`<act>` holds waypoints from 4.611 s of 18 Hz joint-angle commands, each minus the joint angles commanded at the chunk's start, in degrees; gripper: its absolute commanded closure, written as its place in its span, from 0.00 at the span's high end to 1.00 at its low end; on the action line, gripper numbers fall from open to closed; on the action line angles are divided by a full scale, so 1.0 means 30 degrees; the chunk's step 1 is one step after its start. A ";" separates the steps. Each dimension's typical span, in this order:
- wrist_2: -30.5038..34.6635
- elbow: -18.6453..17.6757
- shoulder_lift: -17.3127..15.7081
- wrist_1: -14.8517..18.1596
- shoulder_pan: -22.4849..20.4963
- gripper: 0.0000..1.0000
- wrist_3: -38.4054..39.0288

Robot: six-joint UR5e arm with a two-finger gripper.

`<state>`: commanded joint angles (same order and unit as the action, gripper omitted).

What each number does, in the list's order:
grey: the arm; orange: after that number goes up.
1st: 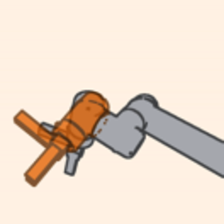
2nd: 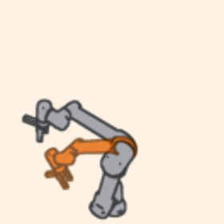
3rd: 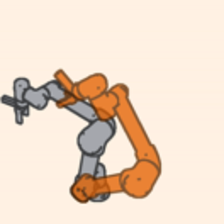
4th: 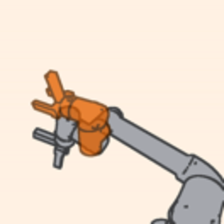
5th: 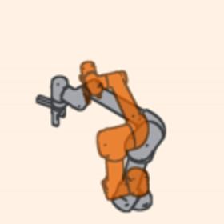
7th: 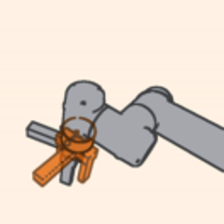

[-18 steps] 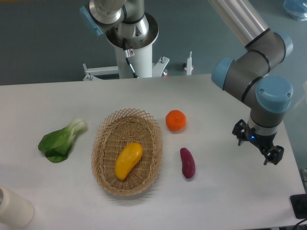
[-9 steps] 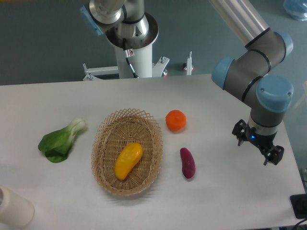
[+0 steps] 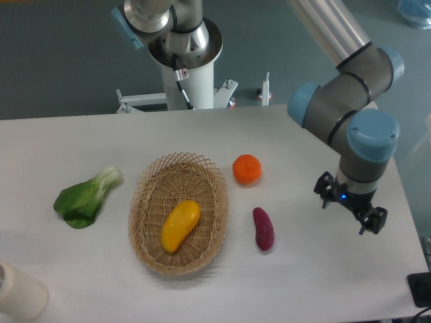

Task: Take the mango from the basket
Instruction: 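Move the gripper over the basket and lower it onto the yellow mango, then close the gripper around the yellow mango, then lift the mango out of the basket and carry it beside the sweet potato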

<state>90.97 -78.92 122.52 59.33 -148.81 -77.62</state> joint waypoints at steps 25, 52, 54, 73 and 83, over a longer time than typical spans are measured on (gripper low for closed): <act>-0.2402 -0.6387 -0.2814 -0.0059 0.6327 1.00 0.9463; -0.1201 -0.5600 -0.3047 -0.0672 0.6421 0.22 1.2338; -0.1142 -0.4954 -0.3047 -0.0674 0.5894 0.23 1.2251; -0.0996 -0.2230 -0.1847 -0.0556 0.0121 0.31 0.2615; -0.0937 -0.0939 -0.0939 -0.0527 -0.1080 0.30 -0.0113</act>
<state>88.15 -81.74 119.70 57.74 -152.05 -77.96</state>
